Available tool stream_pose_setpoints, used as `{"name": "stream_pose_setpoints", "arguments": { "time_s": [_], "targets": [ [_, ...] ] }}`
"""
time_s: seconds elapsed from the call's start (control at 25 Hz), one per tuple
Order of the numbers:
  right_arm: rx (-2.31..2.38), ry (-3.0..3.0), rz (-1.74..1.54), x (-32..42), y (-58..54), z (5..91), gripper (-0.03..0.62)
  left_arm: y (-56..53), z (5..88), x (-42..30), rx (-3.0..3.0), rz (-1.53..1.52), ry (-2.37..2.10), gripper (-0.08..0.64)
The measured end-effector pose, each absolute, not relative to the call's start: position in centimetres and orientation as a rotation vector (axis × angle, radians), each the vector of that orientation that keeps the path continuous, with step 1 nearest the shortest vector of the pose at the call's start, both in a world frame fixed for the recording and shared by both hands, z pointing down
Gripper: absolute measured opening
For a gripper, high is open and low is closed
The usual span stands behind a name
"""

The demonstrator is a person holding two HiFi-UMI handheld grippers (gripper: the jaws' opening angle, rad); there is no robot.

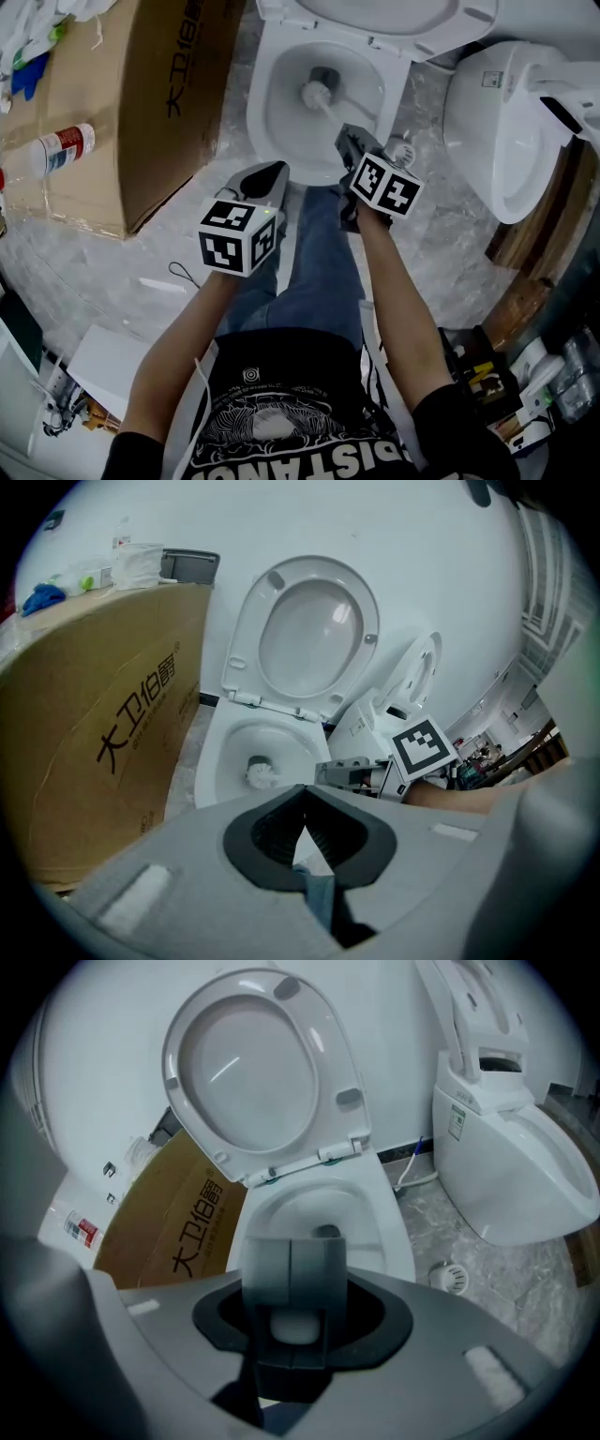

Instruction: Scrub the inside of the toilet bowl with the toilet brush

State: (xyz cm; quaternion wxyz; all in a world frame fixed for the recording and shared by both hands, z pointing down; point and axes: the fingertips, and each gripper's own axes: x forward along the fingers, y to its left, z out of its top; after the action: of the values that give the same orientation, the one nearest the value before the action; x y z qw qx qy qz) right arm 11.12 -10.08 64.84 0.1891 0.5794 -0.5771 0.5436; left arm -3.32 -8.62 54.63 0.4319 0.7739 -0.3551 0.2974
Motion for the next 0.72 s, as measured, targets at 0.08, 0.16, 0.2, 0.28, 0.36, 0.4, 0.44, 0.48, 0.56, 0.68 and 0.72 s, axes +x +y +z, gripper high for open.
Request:
{"name": "stream_pose_setpoints", "arguments": {
  "time_s": [0.08,0.16,0.2,0.28,0.36,0.4,0.44,0.48,0.56,0.68,0.72],
  "targets": [
    [1.631,-1.59,1.541,11.7,-9.4,65.6,0.166,-8.6,54.8,-3.1,1.925,0.745,-0.885,-0.002],
    [1.634,-1.571,1.566,11.9,-9.1,66.4,0.167,-8.6,55.0,-2.9,1.921,0.75,-0.886,-0.002],
    [1.634,-1.569,1.575,11.9,-9.2,66.7,0.166,-8.6,55.1,-2.9,1.919,0.753,-0.887,-0.002],
    [1.631,-1.574,1.571,12.0,-9.7,67.4,0.166,-8.5,55.3,-2.7,1.914,0.757,-0.886,-0.002],
    [1.628,-1.577,1.55,12.1,-10.5,68.2,0.166,-8.5,55.4,-2.6,1.913,0.762,-0.885,-0.002],
    [1.628,-1.575,1.542,12.3,-11.0,68.5,0.167,-8.4,55.4,-2.6,1.914,0.767,-0.884,-0.002],
    [1.629,-1.574,1.536,12.4,-11.4,68.9,0.167,-8.3,55.5,-2.6,1.913,0.771,-0.883,-0.002],
    [1.63,-1.573,1.532,12.6,-11.7,69.1,0.167,-8.2,55.6,-2.7,1.911,0.776,-0.883,-0.002],
    [1.635,-1.573,1.524,12.9,-12.3,69.4,0.166,-8.0,55.7,-2.9,1.906,0.782,-0.884,-0.002],
    [1.632,-1.573,1.518,12.9,-12.4,69.4,0.166,-7.9,55.8,-3.3,1.906,0.782,-0.883,-0.002],
    [1.626,-1.574,1.515,12.8,-12.2,69.2,0.166,-7.8,55.7,-3.4,1.909,0.781,-0.881,-0.002]
  ]
}}
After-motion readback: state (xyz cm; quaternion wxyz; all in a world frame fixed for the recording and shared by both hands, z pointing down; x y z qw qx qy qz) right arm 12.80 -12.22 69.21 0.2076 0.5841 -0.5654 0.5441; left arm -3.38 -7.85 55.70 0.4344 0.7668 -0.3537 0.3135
